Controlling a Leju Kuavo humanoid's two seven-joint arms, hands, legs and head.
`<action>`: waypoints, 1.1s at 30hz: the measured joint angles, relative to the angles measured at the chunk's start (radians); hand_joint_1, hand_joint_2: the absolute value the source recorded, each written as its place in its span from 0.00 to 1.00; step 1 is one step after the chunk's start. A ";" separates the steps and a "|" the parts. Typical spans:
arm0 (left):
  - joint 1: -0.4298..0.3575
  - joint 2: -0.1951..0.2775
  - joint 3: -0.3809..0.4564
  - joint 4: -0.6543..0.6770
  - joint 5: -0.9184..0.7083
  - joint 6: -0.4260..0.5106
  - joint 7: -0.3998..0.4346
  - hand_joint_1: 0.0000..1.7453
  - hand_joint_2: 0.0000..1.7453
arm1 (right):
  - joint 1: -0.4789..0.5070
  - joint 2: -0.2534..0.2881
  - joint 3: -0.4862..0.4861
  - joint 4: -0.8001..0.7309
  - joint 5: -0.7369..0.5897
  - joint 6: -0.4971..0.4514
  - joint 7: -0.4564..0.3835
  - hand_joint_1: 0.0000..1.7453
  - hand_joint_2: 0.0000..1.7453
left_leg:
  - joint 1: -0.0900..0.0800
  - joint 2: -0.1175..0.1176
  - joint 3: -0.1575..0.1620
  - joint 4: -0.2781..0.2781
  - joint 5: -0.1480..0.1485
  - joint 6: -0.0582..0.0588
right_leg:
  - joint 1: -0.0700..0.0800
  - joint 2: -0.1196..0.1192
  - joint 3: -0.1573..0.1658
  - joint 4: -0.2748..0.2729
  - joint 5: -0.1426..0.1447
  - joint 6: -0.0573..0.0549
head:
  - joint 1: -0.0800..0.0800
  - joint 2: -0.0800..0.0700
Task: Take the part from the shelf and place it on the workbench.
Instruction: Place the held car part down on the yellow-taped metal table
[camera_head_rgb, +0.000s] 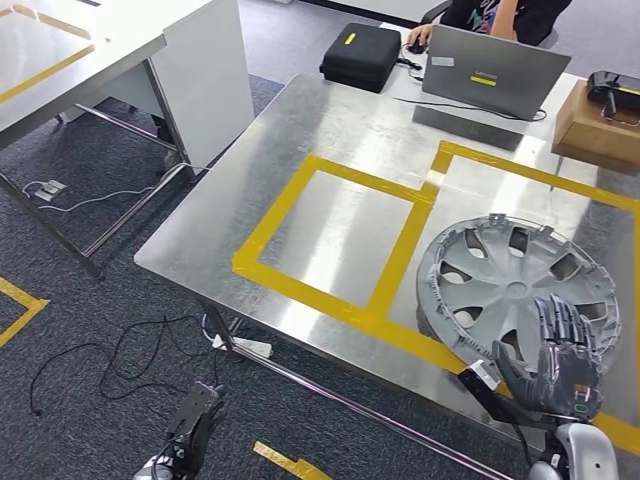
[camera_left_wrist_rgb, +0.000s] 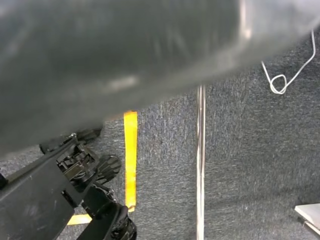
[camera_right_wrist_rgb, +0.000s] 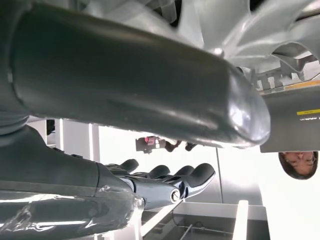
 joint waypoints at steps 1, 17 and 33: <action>0.000 0.000 0.000 0.000 0.000 0.000 0.000 0.00 0.00 | 0.000 0.000 0.000 -0.001 0.000 0.000 0.000 0.00 0.00 | 0.000 0.000 0.000 0.000 0.000 0.000 | 0.000 0.000 0.000 0.000 0.000 0.000 | 0.000 0.000; 0.002 0.002 0.000 0.000 -0.001 0.003 -0.009 0.00 0.00 | -0.007 0.007 -0.007 -0.009 -0.284 0.177 -0.083 0.00 0.00 | 0.000 0.000 0.000 0.000 0.000 0.000 | 0.000 0.000 0.000 0.000 0.000 0.000 | 0.000 0.000; 0.019 0.008 0.003 0.000 0.013 0.029 -0.045 0.00 0.00 | 0.155 0.148 0.019 -0.230 -0.315 -0.075 -0.283 0.00 0.00 | -0.002 -0.002 0.000 0.003 -0.007 0.005 | -0.002 -0.002 0.001 -0.002 -0.003 0.003 | -0.001 0.000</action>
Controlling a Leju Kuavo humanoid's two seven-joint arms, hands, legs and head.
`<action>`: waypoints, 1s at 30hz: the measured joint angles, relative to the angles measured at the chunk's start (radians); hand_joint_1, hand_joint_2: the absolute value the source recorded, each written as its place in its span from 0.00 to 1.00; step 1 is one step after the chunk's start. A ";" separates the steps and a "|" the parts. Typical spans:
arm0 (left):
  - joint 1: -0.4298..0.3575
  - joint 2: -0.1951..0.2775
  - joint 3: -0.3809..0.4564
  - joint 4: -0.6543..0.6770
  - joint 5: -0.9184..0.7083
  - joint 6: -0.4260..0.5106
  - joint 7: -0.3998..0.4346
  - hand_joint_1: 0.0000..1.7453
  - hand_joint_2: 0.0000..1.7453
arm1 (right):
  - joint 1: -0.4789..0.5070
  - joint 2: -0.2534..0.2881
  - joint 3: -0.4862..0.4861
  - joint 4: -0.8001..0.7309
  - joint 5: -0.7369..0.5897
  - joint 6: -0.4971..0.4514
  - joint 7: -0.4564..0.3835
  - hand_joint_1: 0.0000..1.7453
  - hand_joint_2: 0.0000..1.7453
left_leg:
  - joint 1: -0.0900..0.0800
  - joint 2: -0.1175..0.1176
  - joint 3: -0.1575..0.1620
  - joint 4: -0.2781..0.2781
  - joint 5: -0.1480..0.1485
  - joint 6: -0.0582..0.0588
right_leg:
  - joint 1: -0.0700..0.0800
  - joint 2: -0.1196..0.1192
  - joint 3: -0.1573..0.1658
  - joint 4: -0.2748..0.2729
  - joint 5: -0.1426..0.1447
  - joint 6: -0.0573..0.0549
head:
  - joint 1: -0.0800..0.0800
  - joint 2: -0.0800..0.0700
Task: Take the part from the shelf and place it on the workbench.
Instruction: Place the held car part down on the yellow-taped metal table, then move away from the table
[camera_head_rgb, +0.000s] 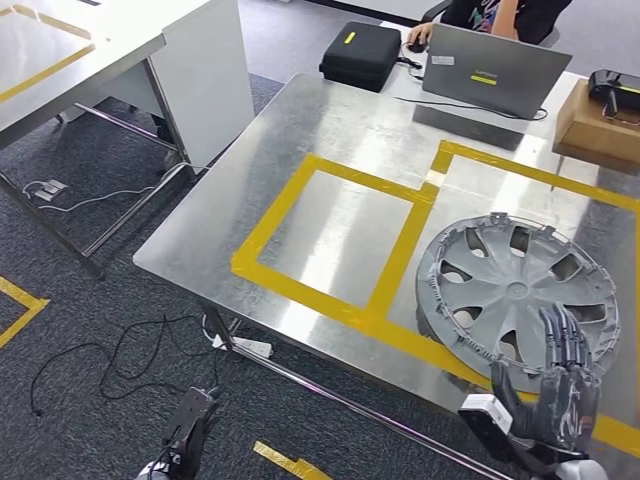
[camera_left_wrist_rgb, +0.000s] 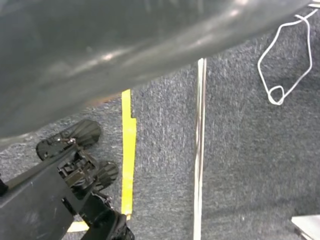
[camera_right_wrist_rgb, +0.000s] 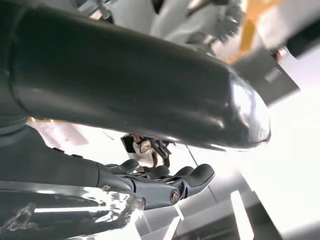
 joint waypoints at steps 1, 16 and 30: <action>0.001 0.000 0.000 0.000 0.000 0.004 -0.001 0.00 0.00 | 0.015 0.016 0.008 -0.018 0.001 -0.019 -0.009 0.00 0.00 | 0.000 0.000 0.000 0.000 -0.001 0.001 | 0.000 0.000 0.000 0.000 0.000 0.001 | 0.000 0.000; 0.016 0.000 0.002 0.000 0.011 0.009 -0.024 0.00 0.00 | 0.148 0.155 0.095 -0.161 -0.068 -0.087 -0.085 0.00 0.00 | 0.007 0.006 0.015 -0.025 0.016 0.008 | -0.010 -0.011 -0.016 0.096 -0.048 0.015 | 0.006 0.000; 0.030 0.003 0.002 0.000 -0.003 0.053 -0.058 0.00 0.00 | 0.195 0.299 0.121 -0.101 -0.247 -0.058 -0.247 0.00 0.00 | 0.011 0.003 -0.001 0.181 -0.117 -0.039 | 0.005 -0.010 -0.047 0.008 0.044 -0.046 | -0.005 0.000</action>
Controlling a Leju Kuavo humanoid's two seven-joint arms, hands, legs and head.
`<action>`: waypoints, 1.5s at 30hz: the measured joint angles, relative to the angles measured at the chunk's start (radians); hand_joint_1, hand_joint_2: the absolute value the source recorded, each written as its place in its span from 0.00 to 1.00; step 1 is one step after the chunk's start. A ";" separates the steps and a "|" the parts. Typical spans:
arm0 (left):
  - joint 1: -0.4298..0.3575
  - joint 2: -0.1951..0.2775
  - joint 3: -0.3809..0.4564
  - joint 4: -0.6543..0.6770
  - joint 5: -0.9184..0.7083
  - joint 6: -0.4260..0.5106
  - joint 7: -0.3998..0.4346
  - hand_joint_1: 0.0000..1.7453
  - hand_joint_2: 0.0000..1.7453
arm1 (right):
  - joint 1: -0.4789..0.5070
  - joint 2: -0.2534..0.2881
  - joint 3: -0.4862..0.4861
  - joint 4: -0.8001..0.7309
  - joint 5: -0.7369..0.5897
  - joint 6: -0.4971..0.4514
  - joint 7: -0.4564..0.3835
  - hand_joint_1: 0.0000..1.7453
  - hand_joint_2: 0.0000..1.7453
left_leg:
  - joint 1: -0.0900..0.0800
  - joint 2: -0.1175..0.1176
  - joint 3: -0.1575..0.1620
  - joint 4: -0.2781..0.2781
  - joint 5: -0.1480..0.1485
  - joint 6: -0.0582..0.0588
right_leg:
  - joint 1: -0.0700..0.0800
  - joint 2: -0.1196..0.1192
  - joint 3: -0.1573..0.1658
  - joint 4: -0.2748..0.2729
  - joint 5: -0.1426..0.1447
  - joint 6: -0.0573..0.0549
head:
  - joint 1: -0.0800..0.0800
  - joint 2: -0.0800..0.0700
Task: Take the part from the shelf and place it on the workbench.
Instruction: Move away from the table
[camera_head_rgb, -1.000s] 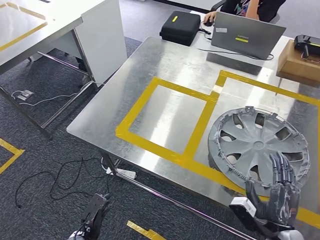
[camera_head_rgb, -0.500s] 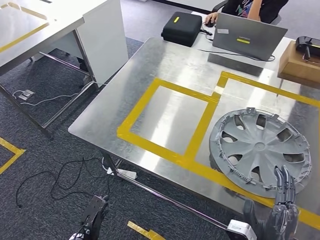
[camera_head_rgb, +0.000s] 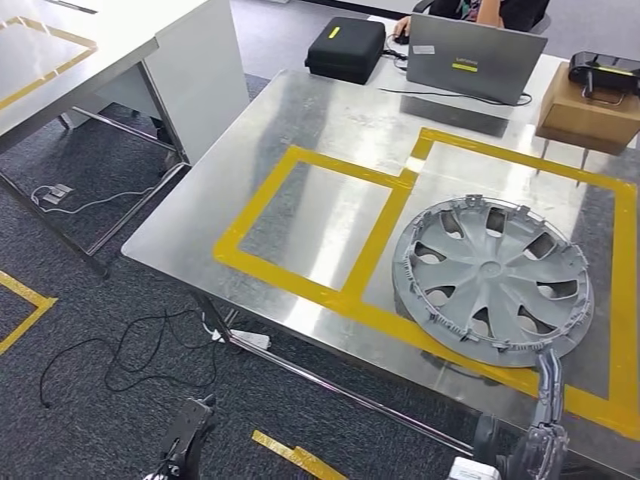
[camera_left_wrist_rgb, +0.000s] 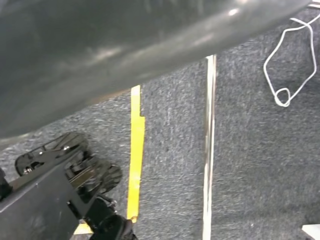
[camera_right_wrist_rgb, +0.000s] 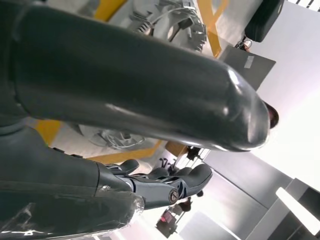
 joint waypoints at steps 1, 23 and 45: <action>-0.001 0.001 0.000 0.000 -0.002 0.003 0.000 0.00 0.00 | 0.000 0.011 -0.005 0.006 -0.004 0.004 -0.010 0.00 0.00 | -0.001 0.000 0.052 -0.074 0.023 0.007 | 0.002 0.000 -0.007 0.002 0.006 0.002 | 0.000 0.000; 0.002 0.009 -0.002 -0.001 -0.019 0.015 -0.001 0.00 0.00 | 0.001 0.079 -0.072 0.045 -0.011 0.061 -0.040 0.00 0.00 | -0.015 0.006 -0.018 -0.211 0.168 0.012 | 0.005 -0.005 0.137 -0.052 -0.079 0.007 | 0.002 0.000; 0.016 0.012 0.001 -0.001 0.003 -0.015 -0.017 0.00 0.00 | -0.024 0.082 -0.112 0.132 -0.005 0.097 -0.017 0.00 0.00 | -0.017 0.004 0.094 -0.240 0.089 0.055 | 0.010 -0.008 -0.098 0.260 -0.125 0.038 | 0.009 0.000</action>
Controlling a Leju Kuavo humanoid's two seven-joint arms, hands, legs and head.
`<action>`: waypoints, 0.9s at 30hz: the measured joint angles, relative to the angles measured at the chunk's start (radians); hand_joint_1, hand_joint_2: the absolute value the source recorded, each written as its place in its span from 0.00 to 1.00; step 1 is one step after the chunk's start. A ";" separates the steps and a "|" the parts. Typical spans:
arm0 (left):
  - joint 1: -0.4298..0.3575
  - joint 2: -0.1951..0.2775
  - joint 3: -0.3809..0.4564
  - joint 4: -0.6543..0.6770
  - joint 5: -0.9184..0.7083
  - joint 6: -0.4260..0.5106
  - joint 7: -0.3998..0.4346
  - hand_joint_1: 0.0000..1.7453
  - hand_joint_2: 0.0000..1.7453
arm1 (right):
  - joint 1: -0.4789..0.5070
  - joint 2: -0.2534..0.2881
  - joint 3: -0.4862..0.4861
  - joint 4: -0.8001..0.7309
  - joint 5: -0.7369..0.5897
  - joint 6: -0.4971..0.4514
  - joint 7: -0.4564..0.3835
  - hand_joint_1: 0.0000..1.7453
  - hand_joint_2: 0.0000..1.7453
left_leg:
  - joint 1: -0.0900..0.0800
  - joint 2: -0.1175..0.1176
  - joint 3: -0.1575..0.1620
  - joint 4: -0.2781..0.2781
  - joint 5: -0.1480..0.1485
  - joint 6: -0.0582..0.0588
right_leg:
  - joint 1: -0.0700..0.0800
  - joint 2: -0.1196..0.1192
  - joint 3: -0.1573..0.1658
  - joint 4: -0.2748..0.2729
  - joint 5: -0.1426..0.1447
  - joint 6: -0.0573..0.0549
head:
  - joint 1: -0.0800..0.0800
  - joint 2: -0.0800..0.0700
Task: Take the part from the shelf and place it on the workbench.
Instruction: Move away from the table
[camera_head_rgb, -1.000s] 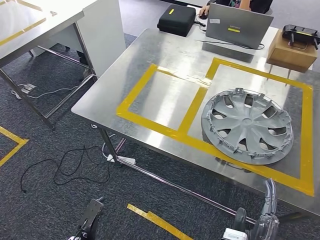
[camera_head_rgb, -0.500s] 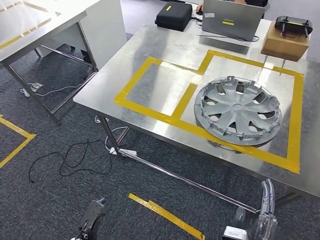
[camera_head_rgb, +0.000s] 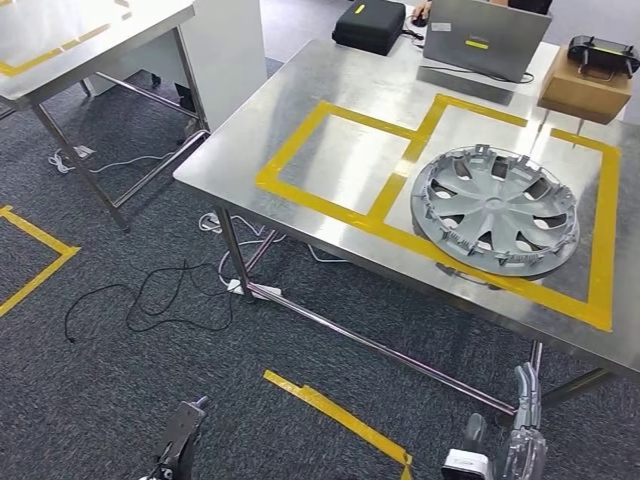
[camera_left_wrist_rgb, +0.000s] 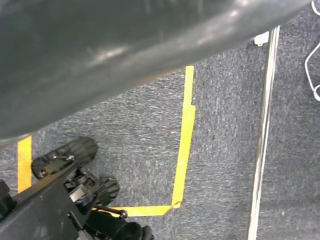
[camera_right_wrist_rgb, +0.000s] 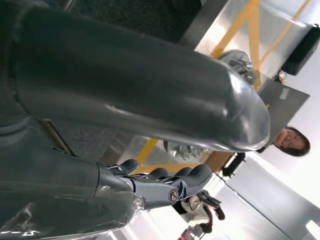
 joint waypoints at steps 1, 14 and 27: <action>0.000 0.000 0.000 0.000 0.000 0.000 0.000 0.00 0.00 | -0.007 0.000 -0.002 0.015 0.004 0.004 0.004 0.00 0.00 | -0.003 -0.002 0.000 0.000 0.001 0.000 | 0.001 0.002 0.041 -0.065 0.032 -0.007 | 0.000 0.000; 0.004 -0.005 0.001 0.000 -0.006 -0.008 -0.003 0.00 0.00 | -0.217 -0.012 -0.277 0.589 0.124 -0.037 -0.046 0.00 0.00 | 0.012 -0.008 -0.161 0.299 -0.116 -0.058 | -0.002 -0.014 0.166 -0.297 0.100 -0.052 | -0.008 0.000; 0.004 -0.004 0.001 0.000 -0.009 -0.013 -0.012 0.00 0.00 | -0.481 -0.078 -0.710 1.242 0.090 0.070 -0.044 0.00 0.00 | 0.017 0.003 -0.055 0.024 0.028 -0.009 | -0.003 -0.004 0.055 -0.073 -0.028 -0.001 | -0.001 0.000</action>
